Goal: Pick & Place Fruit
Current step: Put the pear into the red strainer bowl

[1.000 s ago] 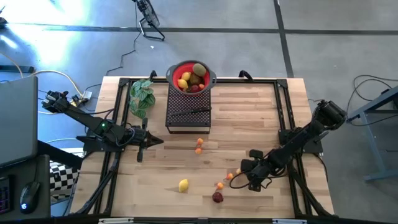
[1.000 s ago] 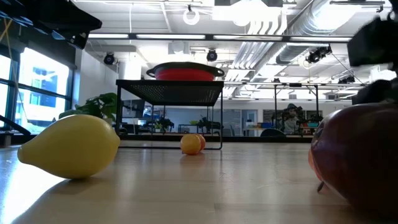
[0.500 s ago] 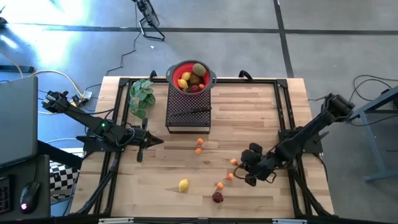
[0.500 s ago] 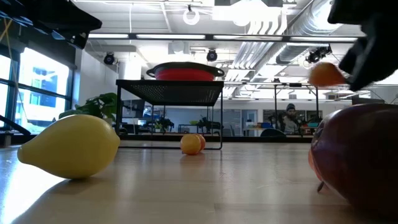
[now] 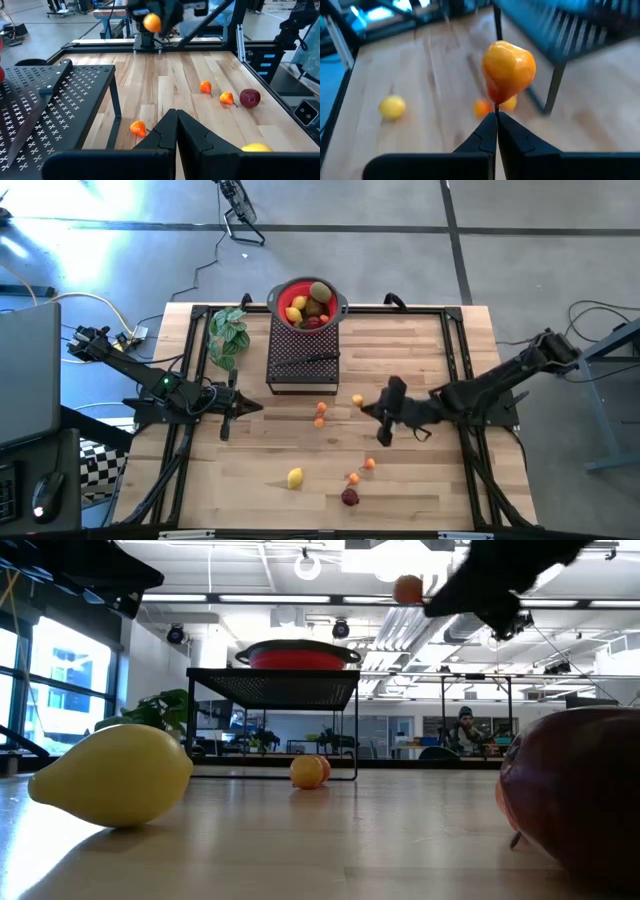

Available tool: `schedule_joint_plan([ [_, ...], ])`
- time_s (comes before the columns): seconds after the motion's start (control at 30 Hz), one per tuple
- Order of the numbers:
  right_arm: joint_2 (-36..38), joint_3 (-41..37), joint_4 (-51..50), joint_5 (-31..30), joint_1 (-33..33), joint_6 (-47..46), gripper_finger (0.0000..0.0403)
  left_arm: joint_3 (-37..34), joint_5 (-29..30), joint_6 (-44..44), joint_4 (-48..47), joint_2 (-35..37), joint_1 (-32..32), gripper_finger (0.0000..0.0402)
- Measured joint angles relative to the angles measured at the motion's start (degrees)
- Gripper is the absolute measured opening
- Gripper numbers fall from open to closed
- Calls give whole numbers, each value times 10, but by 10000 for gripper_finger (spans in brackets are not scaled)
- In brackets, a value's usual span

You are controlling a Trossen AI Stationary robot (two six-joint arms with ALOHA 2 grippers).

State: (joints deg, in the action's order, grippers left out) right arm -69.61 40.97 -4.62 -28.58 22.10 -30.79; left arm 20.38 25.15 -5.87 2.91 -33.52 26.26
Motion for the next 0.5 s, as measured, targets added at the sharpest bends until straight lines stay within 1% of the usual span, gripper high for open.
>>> schedule_joint_plan([
  [0.2, 0, 0, 92, 1, -76, 136, 4, 0, 0, 0, 0, 0, 0, 3],
  [0.37, 0, 0, 149, 4, -138, 209, 4, 0, 0, 0, 0, 0, 0, 3],
  [0.5, 0, 26, 158, 43, -188, 257, 4, 0, 0, 0, 0, 0, 0, 3],
])
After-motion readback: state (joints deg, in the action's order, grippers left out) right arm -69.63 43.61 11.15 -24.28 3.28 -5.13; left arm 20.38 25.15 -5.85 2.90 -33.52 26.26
